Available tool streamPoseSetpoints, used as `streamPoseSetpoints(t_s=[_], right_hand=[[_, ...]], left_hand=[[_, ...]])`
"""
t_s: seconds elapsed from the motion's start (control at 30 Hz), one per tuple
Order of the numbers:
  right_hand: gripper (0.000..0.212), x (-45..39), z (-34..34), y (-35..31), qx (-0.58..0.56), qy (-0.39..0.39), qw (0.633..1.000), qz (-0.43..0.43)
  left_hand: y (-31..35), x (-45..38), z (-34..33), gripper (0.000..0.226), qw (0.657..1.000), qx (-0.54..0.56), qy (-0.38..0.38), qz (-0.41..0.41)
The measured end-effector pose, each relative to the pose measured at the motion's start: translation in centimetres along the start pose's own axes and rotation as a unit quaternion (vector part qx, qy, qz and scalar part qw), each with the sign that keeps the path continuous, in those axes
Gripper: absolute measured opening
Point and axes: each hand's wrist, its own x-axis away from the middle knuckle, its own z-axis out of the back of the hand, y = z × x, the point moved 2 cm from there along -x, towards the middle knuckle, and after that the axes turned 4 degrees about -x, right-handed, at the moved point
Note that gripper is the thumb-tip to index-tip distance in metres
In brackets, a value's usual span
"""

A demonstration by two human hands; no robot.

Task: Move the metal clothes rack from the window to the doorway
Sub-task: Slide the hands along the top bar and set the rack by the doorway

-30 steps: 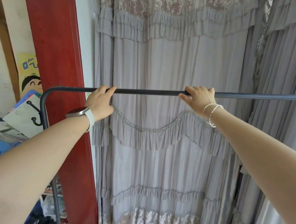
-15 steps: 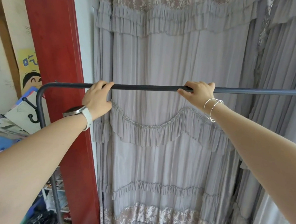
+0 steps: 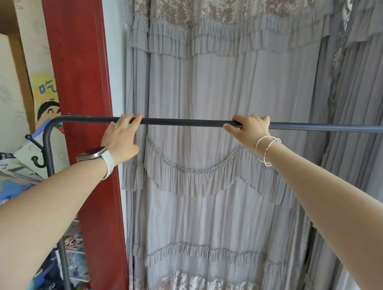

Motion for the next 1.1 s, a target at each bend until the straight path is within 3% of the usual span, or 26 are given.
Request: streamPoseSetpoints(t_s=[0.17, 1.1], right_hand=[[0.038, 0.2, 0.0, -0.4, -0.002, -0.001, 1.0, -0.002], [0.035, 0.0, -0.7, -5.4, -0.002, -0.016, 0.999, -0.031]], left_hand=[[-0.3, -0.1, -0.5, 0.091, 0.999, -0.02, -0.032, 0.007], [-4.8, -0.2, -1.2, 0.096, 1.0, -0.007, -0.021, 0.015]])
